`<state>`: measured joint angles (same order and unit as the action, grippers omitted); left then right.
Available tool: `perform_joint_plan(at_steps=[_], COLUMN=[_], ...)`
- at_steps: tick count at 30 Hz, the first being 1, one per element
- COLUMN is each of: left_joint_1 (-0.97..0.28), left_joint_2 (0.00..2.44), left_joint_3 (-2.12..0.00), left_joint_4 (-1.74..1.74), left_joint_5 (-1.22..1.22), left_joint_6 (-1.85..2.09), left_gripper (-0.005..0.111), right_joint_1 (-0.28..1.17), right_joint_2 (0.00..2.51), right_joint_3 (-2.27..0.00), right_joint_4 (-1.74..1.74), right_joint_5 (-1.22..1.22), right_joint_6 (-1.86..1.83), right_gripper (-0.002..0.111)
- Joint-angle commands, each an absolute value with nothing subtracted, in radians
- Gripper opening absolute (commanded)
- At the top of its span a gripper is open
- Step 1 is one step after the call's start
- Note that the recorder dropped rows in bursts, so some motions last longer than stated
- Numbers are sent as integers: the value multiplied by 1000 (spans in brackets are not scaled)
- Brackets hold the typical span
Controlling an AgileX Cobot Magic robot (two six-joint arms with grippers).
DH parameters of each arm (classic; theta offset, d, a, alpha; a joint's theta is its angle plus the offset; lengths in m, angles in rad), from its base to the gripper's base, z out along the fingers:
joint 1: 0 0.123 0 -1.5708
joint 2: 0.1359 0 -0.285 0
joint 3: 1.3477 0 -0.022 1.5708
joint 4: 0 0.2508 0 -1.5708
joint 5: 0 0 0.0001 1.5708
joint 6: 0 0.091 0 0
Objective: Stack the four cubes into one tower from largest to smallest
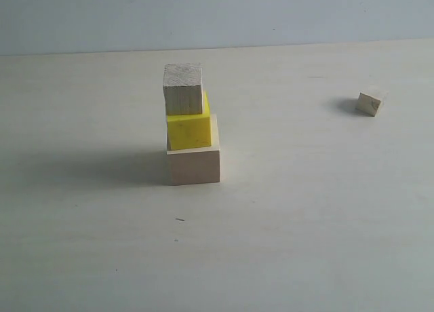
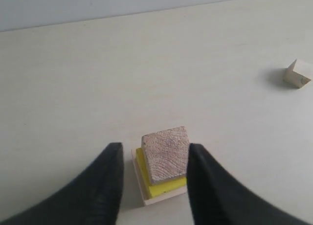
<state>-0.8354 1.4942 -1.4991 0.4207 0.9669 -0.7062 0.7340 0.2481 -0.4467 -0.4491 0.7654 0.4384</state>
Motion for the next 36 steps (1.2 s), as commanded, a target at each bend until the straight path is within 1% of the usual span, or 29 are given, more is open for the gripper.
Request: perform_joint_plan(at_steps=[1, 2, 4, 5, 20, 30, 36], left_joint_1=[-838, -838, -838, -838, -838, -838, -838], left_joint_2=[1457, 1448, 1432, 1423, 1244, 1088, 999], left_joint_3=[-1506, -1506, -1506, -1506, -1479, -1353, -1272], left_joint_4=[435, 435, 435, 435, 428, 384, 344], left_joint_5=[992, 996, 1001, 1004, 985, 910, 863], left_joint_6=[-656, -644, -629, -618, -409, -357, -325], left_gripper=[19, 11, 1, 0, 0, 0, 0], right_joint_1=[732, 732, 732, 732, 732, 732, 732], right_joint_2=[258, 258, 258, 258, 290, 531, 681], right_joint_3=[-445, -445, -445, -445, -445, -449, -500], right_joint_4=[-453, -453, -453, -453, -453, -464, -481], right_joint_5=[752, 752, 752, 750, 750, 755, 761], right_joint_6=[438, 438, 438, 438, 438, 409, 410], right_gripper=[0, 0, 0, 0, 0, 0, 0])
